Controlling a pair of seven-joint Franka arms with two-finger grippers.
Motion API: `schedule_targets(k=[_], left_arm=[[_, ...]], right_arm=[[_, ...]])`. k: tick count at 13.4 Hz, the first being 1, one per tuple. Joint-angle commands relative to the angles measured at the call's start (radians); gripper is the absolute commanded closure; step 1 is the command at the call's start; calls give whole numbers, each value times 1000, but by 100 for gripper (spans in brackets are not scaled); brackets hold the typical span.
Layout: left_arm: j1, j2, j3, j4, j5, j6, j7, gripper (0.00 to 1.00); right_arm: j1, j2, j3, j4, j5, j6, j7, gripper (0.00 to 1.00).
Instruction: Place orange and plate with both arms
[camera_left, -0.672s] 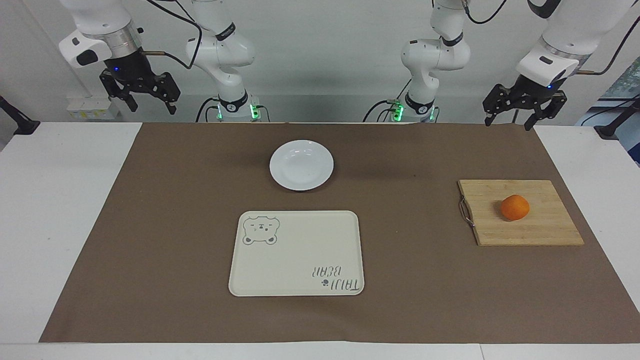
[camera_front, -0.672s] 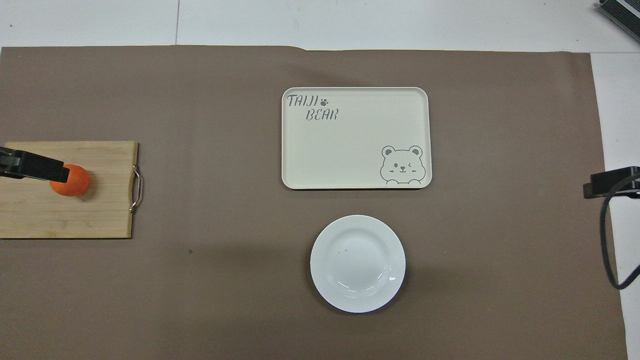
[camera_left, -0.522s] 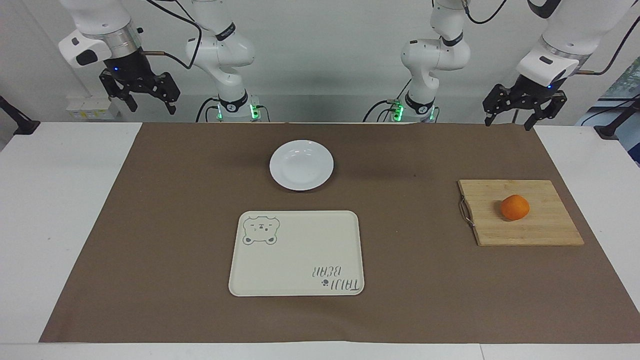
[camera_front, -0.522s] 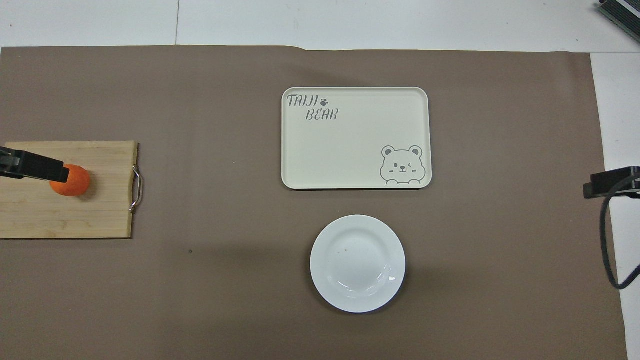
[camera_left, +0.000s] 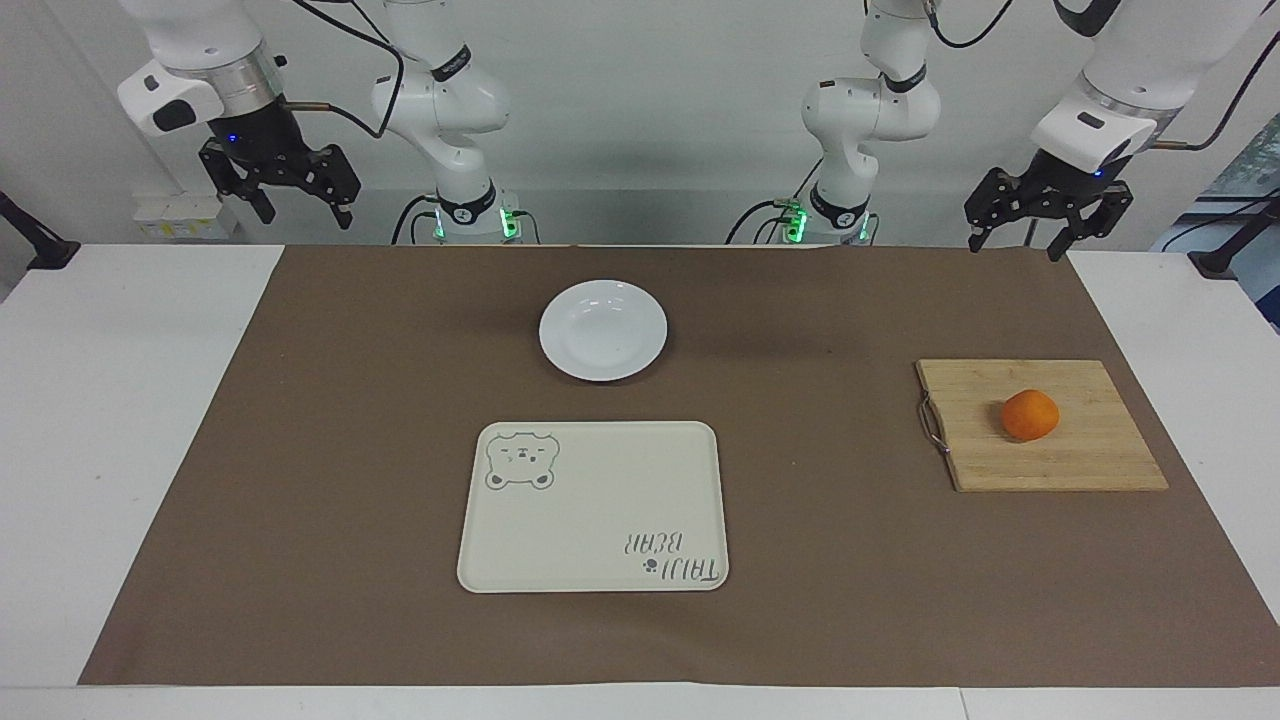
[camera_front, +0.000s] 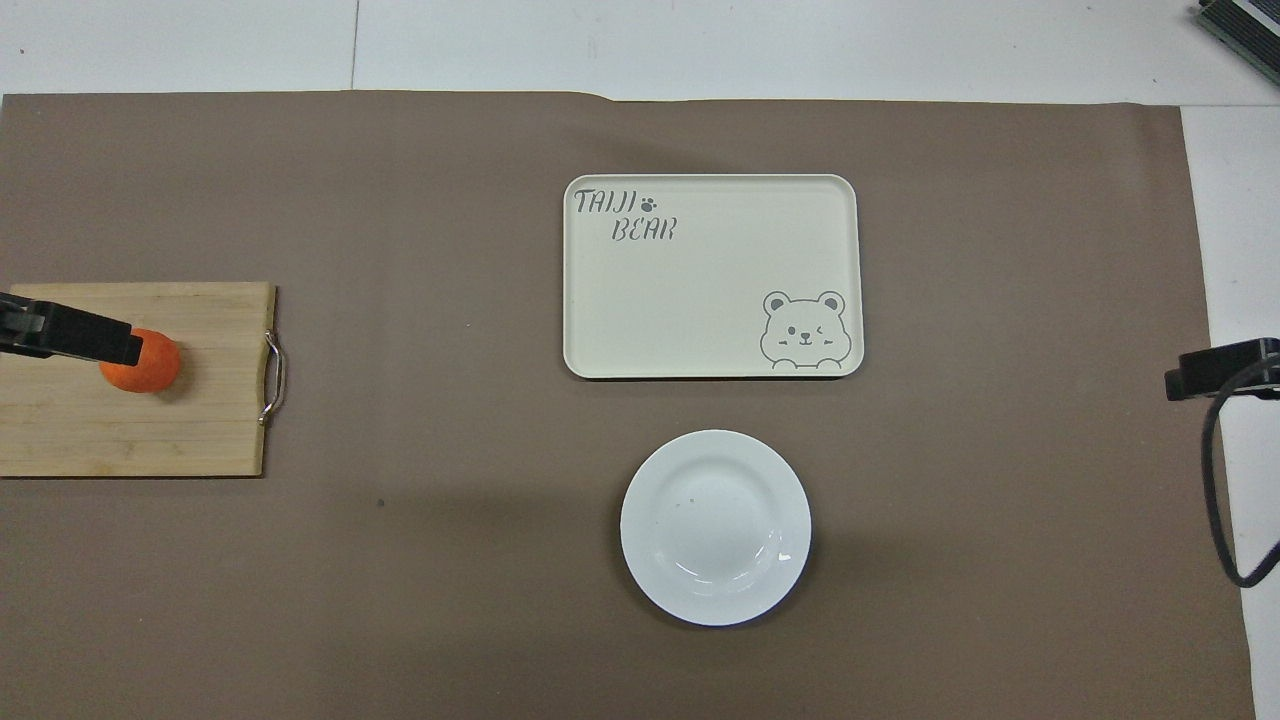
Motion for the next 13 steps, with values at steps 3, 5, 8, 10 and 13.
schedule_targets(k=[3, 5, 8, 10, 13], left_arm=[[-10, -22, 7, -30, -11, 16, -12, 0], [-10, -22, 7, -30, -11, 18, -14, 0], [-10, -22, 7, -30, -11, 18, -15, 0], [-10, -22, 1, -30, -11, 19, -11, 0], [-10, -22, 1, -30, -11, 16, -12, 0]], right_arm=[[-10, -20, 5, -26, 8, 16, -40, 0], [-11, -20, 5, -29, 8, 16, -40, 0], [-7, -20, 5, -29, 8, 19, -33, 0], [-11, -20, 5, -29, 8, 17, -36, 0], [-11, -20, 3, -34, 8, 19, -31, 0]])
